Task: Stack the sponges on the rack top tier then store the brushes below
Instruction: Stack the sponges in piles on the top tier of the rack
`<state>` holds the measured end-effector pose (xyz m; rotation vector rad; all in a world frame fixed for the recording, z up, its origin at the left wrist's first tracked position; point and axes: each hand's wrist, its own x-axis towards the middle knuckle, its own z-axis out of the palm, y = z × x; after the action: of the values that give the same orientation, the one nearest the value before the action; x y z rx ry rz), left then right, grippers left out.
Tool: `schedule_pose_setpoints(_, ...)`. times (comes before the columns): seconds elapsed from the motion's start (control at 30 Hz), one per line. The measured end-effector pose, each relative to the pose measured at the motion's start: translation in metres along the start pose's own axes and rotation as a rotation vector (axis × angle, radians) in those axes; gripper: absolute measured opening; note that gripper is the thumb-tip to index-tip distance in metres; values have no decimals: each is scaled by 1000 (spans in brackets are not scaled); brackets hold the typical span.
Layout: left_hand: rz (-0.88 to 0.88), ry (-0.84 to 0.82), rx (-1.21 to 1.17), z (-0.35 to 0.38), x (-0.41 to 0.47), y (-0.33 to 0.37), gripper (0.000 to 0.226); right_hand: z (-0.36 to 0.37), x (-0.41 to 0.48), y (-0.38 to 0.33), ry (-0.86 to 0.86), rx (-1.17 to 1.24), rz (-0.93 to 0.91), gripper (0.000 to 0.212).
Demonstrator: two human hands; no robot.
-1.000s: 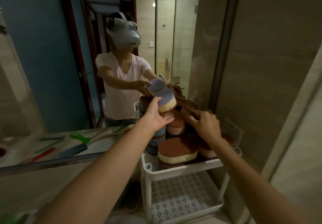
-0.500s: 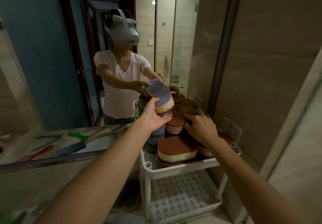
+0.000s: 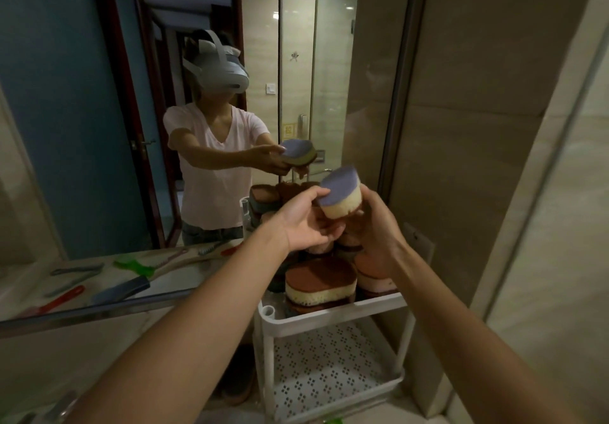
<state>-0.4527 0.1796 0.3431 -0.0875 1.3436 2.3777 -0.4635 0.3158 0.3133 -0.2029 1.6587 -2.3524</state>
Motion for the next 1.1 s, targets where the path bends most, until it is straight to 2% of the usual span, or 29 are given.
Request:
schedule_pose_setpoints(0.07,-33,4,76,7,-2,-1,35,-3,-3,-6,-3,62,14,41)
schedule_pose_setpoints(0.17,-4,89,229,14,1,0,45,-9,-5,-14,57,35,-72,36)
schedule_pose_setpoints(0.23,37,143,397,19,7,-1,50,-11,-5,-18,42,38,-100,30)
schedule_pose_setpoints(0.33,107,161,693,26,15,-3,55,-13,-6,-27,17,121,-91,37)
schedule_pose_setpoints(0.43,258,248,991,28,23,-1,49,-21,-3,-37,60,217,-79,20)
schedule_pose_setpoints(0.47,336,307,1107,26,26,-1,47,-24,-1,-39,121,186,-77,14)
schedule_pose_setpoints(0.53,515,405,1355,17,34,-2,43,-34,7,-37,288,-41,-96,6)
schedule_pose_setpoints(0.57,565,404,1478,11,38,-3,40,-40,12,-34,365,-157,-111,10)
schedule_pose_setpoints(0.67,519,285,1765,-7,49,-11,40,-52,27,-24,499,-490,-244,29)
schedule_pose_setpoints(0.8,396,156,1941,-30,59,-23,50,-58,42,-11,444,-865,-337,41)
schedule_pose_setpoints(0.9,347,121,2047,-36,62,-28,51,-58,50,-2,424,-942,-342,44)
schedule_pose_setpoints(1.1,375,117,2045,-36,63,-29,51,-62,58,4,458,-978,-289,41)
